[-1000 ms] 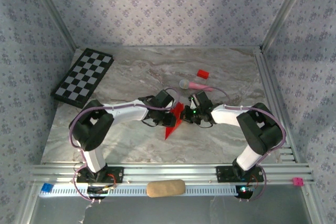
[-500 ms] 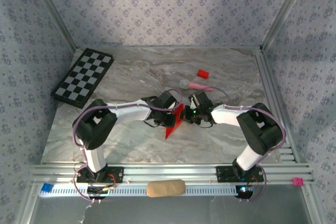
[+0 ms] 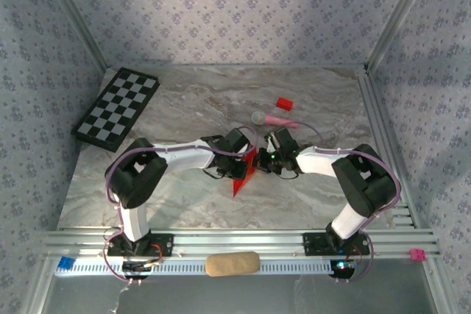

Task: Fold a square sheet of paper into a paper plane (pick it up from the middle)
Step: Move a paper plane to the center of the table.

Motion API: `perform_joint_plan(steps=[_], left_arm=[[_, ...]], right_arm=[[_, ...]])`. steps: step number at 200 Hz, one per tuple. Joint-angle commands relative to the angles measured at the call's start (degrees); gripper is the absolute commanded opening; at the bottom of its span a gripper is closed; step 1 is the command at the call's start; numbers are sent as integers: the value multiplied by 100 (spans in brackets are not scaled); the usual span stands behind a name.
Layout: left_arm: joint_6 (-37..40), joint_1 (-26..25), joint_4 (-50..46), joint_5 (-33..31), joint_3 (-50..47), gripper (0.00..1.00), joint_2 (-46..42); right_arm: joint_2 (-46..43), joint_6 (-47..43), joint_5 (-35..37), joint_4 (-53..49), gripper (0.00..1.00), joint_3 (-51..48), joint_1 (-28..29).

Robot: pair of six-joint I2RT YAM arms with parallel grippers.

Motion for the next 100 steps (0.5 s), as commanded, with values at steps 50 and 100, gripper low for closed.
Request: perform_joint_plan(steps=[50, 100], left_arm=[[-224, -32, -440, -365, 219, 5, -19], [-960, 15, -1262, -1627, 264, 2, -263]], right_arm=[[-185, -116, -22, -75, 15, -49, -69], [-970, -307, 433, -616, 34, -183, -293]])
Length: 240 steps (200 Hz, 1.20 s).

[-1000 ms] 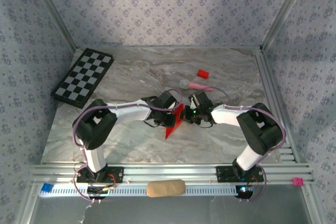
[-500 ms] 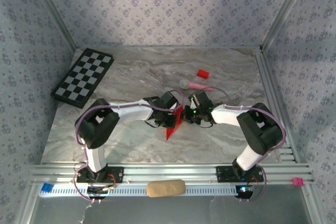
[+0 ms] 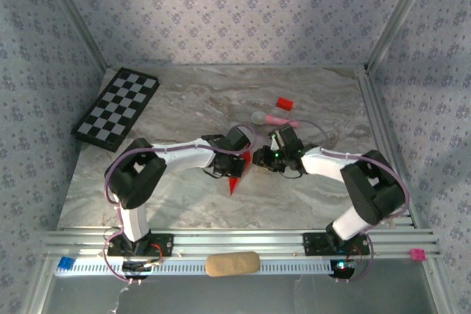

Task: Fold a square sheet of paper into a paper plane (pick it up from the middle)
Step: Move a paper plane to the center of the table.

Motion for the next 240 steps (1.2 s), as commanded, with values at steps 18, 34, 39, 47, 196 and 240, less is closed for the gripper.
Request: perform_joint_plan(steps=[18, 34, 39, 47, 196, 240], left_arm=[[-584, 79, -968, -1021, 234, 2, -159], [-650, 126, -1140, -1130, 359, 2, -34], [-683, 144, -1148, -1165, 411, 2, 10], [-716, 170, -1376, -1206, 494, 2, 83], [-800, 255, -1472, -1208, 698, 9, 473], [-801, 252, -1471, -1242, 681, 12, 550]], right_arm=[[-625, -133, 330, -425, 35, -219, -218], [-759, -110, 349, -444, 35, -306, -267], [-775, -109, 354, -447, 35, -333, -278], [-812, -100, 355, -463, 35, -348, -282], [-782, -52, 321, -422, 36, -402, -278], [-739, -62, 315, -423, 36, -372, -274]])
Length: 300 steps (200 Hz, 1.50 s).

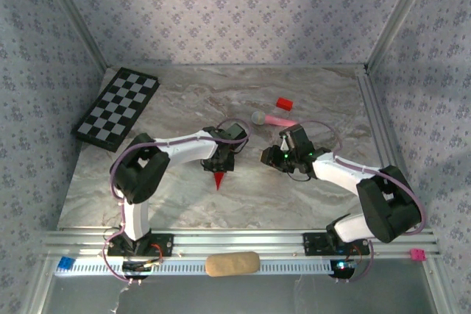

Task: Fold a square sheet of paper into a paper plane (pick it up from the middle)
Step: Move a paper plane to the center of the table.

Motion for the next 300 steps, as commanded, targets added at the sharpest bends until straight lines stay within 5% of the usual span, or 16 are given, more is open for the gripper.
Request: perform_joint_plan(steps=[1, 194, 300], left_arm=[[-33, 16, -141, -102, 65, 12, 197], [-638, 10, 114, 98, -3, 42, 538], [-663, 10, -132, -120, 307, 44, -31]], right_arm=[[17, -42, 55, -91, 36, -18, -5], [57, -119, -4, -140, 37, 16, -26], [-123, -110, 26, -162, 37, 16, -22]])
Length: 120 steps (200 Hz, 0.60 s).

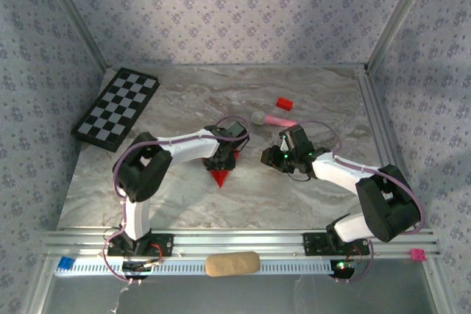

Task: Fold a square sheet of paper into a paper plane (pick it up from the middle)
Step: Move a paper plane to the center of the table.

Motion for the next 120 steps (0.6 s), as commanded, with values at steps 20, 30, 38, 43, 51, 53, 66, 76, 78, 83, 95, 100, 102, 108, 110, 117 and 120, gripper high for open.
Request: perform_joint_plan(steps=[20, 30, 38, 43, 51, 53, 66, 76, 78, 83, 95, 100, 102, 108, 110, 117, 120], left_arm=[[-106, 4, -100, -59, 165, 44, -320], [-120, 8, -106, -108, 164, 46, -368], [-122, 8, -137, -129, 177, 46, -382], [-119, 13, -156, -140, 186, 46, -388], [-125, 14, -169, -131, 191, 46, -405], [-124, 16, -165, -136, 191, 46, -408], [-124, 9, -152, -104, 179, 47, -440], [-124, 16, -165, -105, 181, 47, -466], [-124, 8, -169, -104, 182, 47, -469], [-126, 13, -169, -110, 182, 47, -487], [-126, 9, -185, -120, 204, 48, -551], [-122, 7, -179, -121, 206, 48, -581], [-121, 8, -185, -121, 208, 48, -597], [-116, 4, -197, -127, 221, 48, -646], [-122, 3, -199, -133, 225, 48, -668], [-101, 8, -211, -151, 234, 48, -746], [-100, 4, -221, -170, 239, 48, -784]], right_arm=[[-189, -116, 53, -227, 37, 42, -28], [-208, -118, 61, -240, 37, 49, -29], [-217, -114, 68, -244, 37, 48, -31], [-229, -115, 69, -257, 37, 51, -25], [-238, -121, 76, -260, 37, 50, -25], [-243, -115, 79, -261, 37, 53, -24], [-255, -117, 87, -275, 37, 54, -22], [-259, -117, 92, -282, 37, 54, -24], [-266, -114, 96, -282, 37, 56, -29], [-275, -117, 101, -288, 37, 55, -25], [-289, -134, 103, -319, 37, 60, -24], [-294, -138, 111, -319, 37, 67, -29], [-299, -139, 118, -326, 37, 62, -30], [-319, -150, 131, -354, 37, 73, -34], [-320, -160, 143, -364, 37, 72, -33], [-358, -188, 200, -408, 37, 77, -43], [-386, -200, 232, -438, 37, 85, -41]])
